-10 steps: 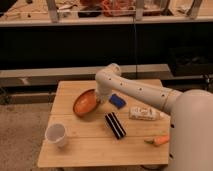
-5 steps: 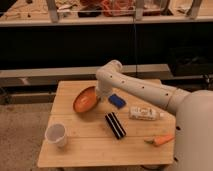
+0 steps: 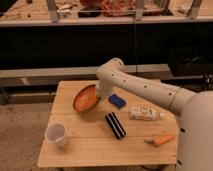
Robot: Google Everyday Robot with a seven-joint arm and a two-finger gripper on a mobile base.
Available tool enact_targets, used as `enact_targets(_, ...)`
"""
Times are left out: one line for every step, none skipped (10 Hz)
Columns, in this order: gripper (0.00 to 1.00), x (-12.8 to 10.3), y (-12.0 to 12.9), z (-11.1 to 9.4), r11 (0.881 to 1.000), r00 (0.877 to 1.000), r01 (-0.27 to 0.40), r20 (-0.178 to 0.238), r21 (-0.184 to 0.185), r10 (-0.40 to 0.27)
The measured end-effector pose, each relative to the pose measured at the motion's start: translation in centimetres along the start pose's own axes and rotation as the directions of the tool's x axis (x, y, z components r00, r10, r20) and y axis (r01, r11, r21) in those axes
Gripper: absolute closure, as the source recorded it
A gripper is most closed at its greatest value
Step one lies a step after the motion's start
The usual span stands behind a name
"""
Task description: Pick up the ceramic bowl
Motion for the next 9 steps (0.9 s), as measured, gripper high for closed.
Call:
enact_targets(1.00,-0.05,-0.11,-0.28,1.000,1.000,0.006,0.000,0.001,-0.006)
enact_targets(1.00,-0.05,-0.11,-0.43,1.000,1.000,0.008,-0.001,0.001,-0.008)
enact_targets(1.00,-0.05,-0.07,-0.62,1.000,1.000,0.011,-0.002,0.001,-0.011)
enact_targets(1.00,-0.02,-0.08,-0.75,1.000,1.000,0.013,-0.003,0.002,-0.013)
enact_targets(1.00,0.05,-0.18,-0.90,1.000,1.000,0.019,-0.004,0.004,-0.019)
enact_targets(1.00,0.05,-0.31,-0.95,1.000,1.000,0.024,-0.004,0.005,-0.024)
enact_targets(1.00,0.08,-0.45,-1.06,1.000,1.000,0.029,-0.005,0.006,-0.029)
enact_targets(1.00,0.09,-0.59,-1.12,0.999,0.999,0.035,-0.006,0.006,-0.035)
enact_targets(1.00,0.14,-0.65,-1.23,0.999,0.999,0.039,-0.007,0.008,-0.039)
